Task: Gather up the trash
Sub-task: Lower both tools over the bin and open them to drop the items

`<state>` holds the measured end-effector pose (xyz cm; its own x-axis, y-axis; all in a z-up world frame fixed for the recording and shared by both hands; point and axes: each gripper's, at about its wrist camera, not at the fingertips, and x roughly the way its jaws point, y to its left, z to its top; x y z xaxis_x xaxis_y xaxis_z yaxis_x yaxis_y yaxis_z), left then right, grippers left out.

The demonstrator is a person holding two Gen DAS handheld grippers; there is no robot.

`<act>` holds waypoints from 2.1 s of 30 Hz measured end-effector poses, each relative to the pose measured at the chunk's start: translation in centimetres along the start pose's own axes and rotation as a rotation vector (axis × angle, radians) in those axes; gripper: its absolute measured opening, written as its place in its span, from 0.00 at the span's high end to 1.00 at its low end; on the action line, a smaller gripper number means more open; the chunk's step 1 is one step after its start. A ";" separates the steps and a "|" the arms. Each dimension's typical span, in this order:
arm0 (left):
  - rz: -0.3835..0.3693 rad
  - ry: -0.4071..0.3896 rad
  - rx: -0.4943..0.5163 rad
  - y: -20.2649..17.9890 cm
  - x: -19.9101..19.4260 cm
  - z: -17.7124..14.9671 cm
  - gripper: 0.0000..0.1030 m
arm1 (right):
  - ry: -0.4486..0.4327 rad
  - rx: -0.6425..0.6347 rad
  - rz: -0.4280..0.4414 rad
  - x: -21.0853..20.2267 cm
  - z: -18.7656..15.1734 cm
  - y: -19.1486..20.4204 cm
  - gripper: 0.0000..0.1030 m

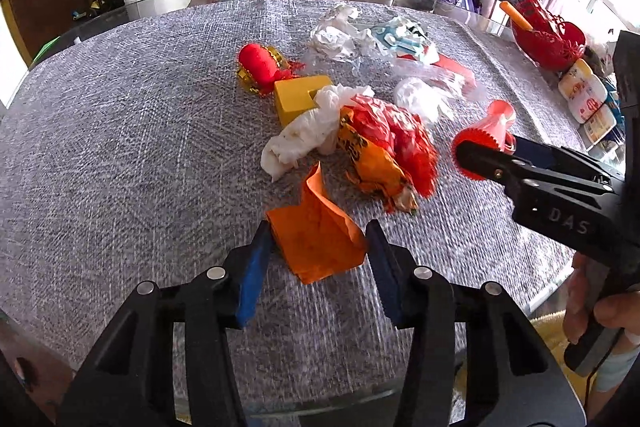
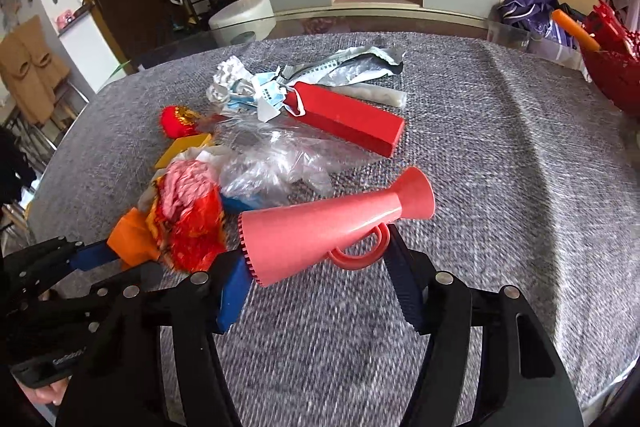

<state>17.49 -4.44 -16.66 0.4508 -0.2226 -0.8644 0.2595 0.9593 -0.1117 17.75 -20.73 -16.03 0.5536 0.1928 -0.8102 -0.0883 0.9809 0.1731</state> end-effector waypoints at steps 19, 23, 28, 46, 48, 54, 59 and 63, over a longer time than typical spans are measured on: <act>-0.038 -0.049 0.045 -2.7 -9.1 -10.4 0.56 | -0.009 0.003 -0.031 -9.3 -9.9 2.3 0.39; -0.030 -0.012 0.045 -3.1 -8.9 -13.8 0.56 | 0.036 0.016 -0.020 -8.8 -12.9 3.0 0.39; -0.009 0.062 0.032 -3.4 -6.9 -17.3 0.56 | 0.113 0.065 -0.009 -6.6 -16.3 3.2 0.39; -0.051 0.211 -0.005 -3.1 -2.1 -20.9 0.53 | 0.263 0.154 0.049 -1.7 -19.6 2.8 0.30; -0.051 0.208 -0.006 -3.1 -2.2 -20.8 0.46 | 0.255 0.153 0.046 -1.9 -19.4 2.6 0.24; -0.037 0.194 -0.012 -2.8 -2.7 -20.3 0.42 | 0.227 0.172 0.026 -2.6 -18.6 1.8 0.24; -0.026 0.159 -0.026 -2.1 -3.7 -19.4 0.41 | 0.179 0.188 0.007 -4.0 -17.4 0.9 0.24; -0.018 0.128 -0.036 -1.5 -4.8 -18.4 0.40 | 0.135 0.197 0.003 -5.5 -16.1 0.2 0.24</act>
<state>-0.77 -1.59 -21.36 0.3326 -0.2179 -0.9175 0.2345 0.9615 -0.1433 1.39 -21.23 -20.58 0.4370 0.2099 -0.8746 0.0805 0.9593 0.2705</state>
